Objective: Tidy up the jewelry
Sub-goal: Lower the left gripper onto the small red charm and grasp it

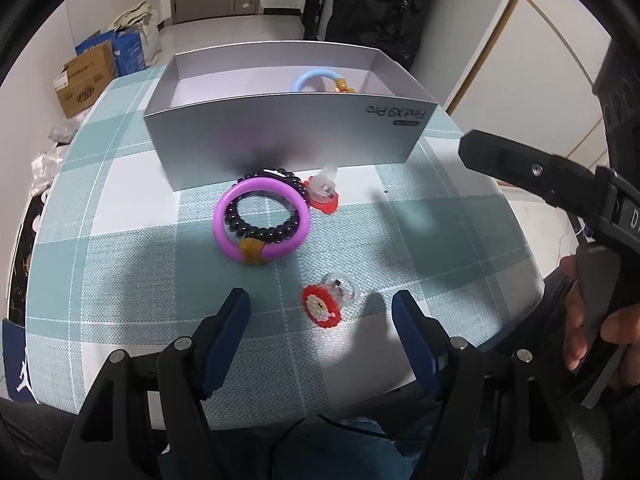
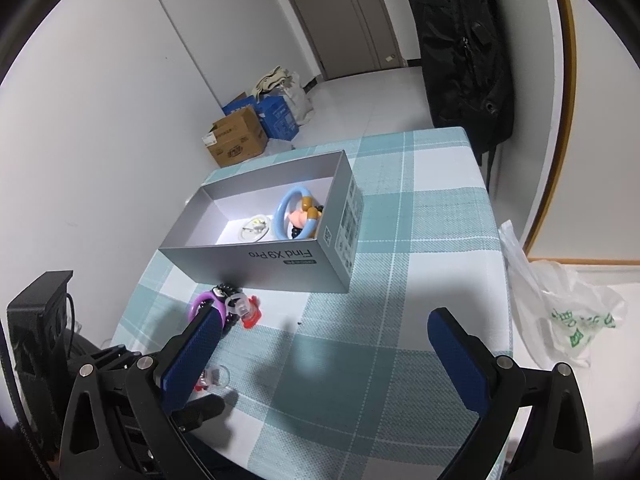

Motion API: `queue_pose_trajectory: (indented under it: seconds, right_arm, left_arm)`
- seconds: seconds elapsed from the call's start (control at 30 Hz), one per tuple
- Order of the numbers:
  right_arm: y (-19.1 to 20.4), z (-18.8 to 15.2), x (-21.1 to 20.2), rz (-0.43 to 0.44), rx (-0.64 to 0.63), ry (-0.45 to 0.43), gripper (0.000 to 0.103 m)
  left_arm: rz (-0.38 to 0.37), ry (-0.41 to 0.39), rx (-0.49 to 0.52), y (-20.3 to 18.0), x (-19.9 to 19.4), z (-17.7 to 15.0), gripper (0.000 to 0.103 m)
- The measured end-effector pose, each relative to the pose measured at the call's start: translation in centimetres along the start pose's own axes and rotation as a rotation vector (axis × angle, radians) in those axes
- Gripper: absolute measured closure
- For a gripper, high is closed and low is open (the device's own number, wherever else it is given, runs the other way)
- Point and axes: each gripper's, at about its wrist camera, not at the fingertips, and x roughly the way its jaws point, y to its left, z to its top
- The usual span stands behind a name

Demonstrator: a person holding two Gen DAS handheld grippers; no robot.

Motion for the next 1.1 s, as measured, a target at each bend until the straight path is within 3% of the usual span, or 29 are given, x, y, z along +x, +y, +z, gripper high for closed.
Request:
queue_pose_trajectory:
  seconds: [0.17, 0.27, 0.33, 0.43, 0.6, 0.77, 1.1]
  right_arm:
    - [0.0, 0.0, -0.3, 0.002, 0.004, -0.007, 0.000]
    - [-0.3, 0.0, -0.4, 0.003, 0.015, -0.008, 0.000]
    - [-0.4, 0.0, -0.4, 0.002, 0.022, -0.007, 0.000]
    - [-0.6, 0.0, -0.5, 0.000, 0.031, -0.009, 0.000]
    - [-0.6, -0.1, -0.4, -0.003, 0.031, -0.001, 0.000]
    - [-0.3, -0.2, -0.4, 0.024, 0.020, -0.002, 0.000]
    - [0.8, -0.4, 0.3, 0.051, -0.007, 0.025, 0.000]
  left_arm:
    - [0.008, -0.003, 0.007, 0.1, 0.0, -0.1, 0.036]
    - [0.024, -0.004, 0.018, -0.2, 0.0, -0.1, 0.050]
    - [0.017, 0.000, 0.022, -0.4, -0.1, 0.0, 0.068]
    - [0.024, 0.004, 0.037, -0.5, 0.0, 0.1, 0.084]
    - [-0.044, 0.014, 0.043, -1.0, -0.1, 0.2, 0.088]
    - [-0.081, -0.032, 0.051, -1.3, -1.5, 0.3, 0.088]
    - [-0.150, -0.116, -0.027, 1.1, -4.5, 0.9, 0.088]
